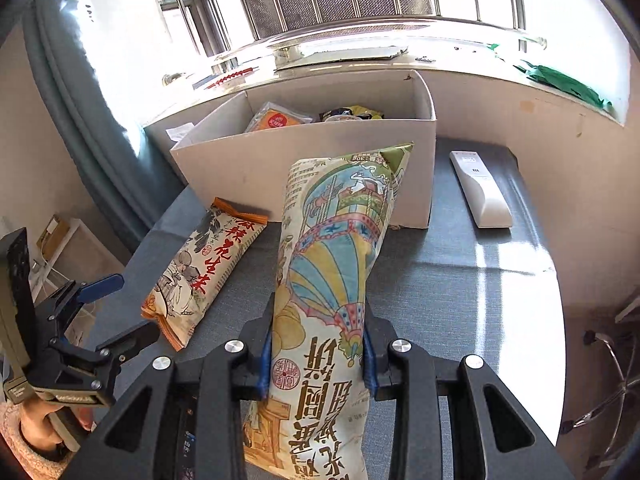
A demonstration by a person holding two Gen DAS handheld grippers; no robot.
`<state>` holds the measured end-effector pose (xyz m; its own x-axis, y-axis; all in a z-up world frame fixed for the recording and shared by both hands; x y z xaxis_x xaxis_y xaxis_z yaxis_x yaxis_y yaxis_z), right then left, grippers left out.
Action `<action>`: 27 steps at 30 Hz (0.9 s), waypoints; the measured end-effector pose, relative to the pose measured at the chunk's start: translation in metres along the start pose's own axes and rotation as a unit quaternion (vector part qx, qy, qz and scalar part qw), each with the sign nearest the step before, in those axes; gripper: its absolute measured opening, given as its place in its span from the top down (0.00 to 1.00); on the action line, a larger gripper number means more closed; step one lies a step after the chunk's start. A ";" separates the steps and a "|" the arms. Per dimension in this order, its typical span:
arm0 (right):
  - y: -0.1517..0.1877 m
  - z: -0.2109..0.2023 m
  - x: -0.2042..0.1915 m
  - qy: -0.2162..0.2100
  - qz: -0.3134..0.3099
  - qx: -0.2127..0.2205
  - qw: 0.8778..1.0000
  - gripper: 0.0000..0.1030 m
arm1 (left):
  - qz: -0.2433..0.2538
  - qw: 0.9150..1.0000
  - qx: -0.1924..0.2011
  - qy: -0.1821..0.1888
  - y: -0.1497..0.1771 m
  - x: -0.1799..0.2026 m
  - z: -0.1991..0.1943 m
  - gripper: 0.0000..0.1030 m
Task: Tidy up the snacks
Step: 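Grasp the colourful rice-cracker bag with the right gripper while the left grasps the ink-painting bag, then lower both long bags upright into the white box and open both grippers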
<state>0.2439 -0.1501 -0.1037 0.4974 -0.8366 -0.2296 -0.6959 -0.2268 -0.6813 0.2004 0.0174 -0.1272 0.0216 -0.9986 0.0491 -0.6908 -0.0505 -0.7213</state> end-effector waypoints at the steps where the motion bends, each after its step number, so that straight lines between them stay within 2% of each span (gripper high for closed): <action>1: 0.002 -0.008 0.003 0.000 0.005 0.008 1.000 0.65 | 0.005 1.000 -0.009 -0.011 -0.004 -0.001 0.010 0.00; 7: 0.018 -0.048 0.025 0.000 0.039 0.039 0.998 0.65 | 0.021 0.998 -0.047 -0.042 -0.016 -0.009 0.060 0.00; 12: 0.037 -0.053 0.033 0.002 0.051 0.035 0.998 0.65 | 0.014 0.997 -0.060 -0.040 -0.013 -0.009 0.077 0.02; 13: 0.039 -0.052 0.035 0.003 0.054 0.033 0.998 0.65 | 0.010 0.997 -0.066 -0.036 -0.011 -0.009 0.079 0.09; 14: 0.041 -0.050 0.036 0.004 0.056 0.031 0.998 0.65 | 0.009 0.997 -0.070 -0.028 -0.010 -0.008 0.081 0.27; 16: 0.042 -0.050 0.038 0.002 0.059 0.028 0.998 0.65 | 0.005 0.997 -0.078 -0.026 -0.006 -0.009 0.083 0.50; 17: 0.042 -0.049 0.038 0.001 0.059 0.029 0.998 0.65 | 0.007 0.997 -0.075 -0.024 -0.006 -0.009 0.082 0.54; 20: 0.040 -0.049 0.036 -0.001 0.053 0.030 0.998 0.65 | -0.003 0.998 -0.064 -0.011 -0.007 -0.012 0.071 0.61; 27: 0.021 -0.047 0.026 -0.011 0.036 0.038 0.999 0.65 | -0.024 0.999 0.006 0.021 -0.018 -0.017 0.006 0.62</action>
<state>0.2176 -0.2003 -0.0917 0.4596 -0.8380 -0.2942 -0.6890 -0.1274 -0.7134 0.2164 0.0350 -0.1193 0.0237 -0.9934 0.1121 -0.6813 -0.0981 -0.7254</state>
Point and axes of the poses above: each gripper's, at about its wrist camera, not at the fingertips, and z roughly the way its jaws point, x to its right, y to its underside, the point moved 10 cm from there along z, roughly the way its jaws point, and after that the axes turned 3 degrees about x, right-handed, at the moved point
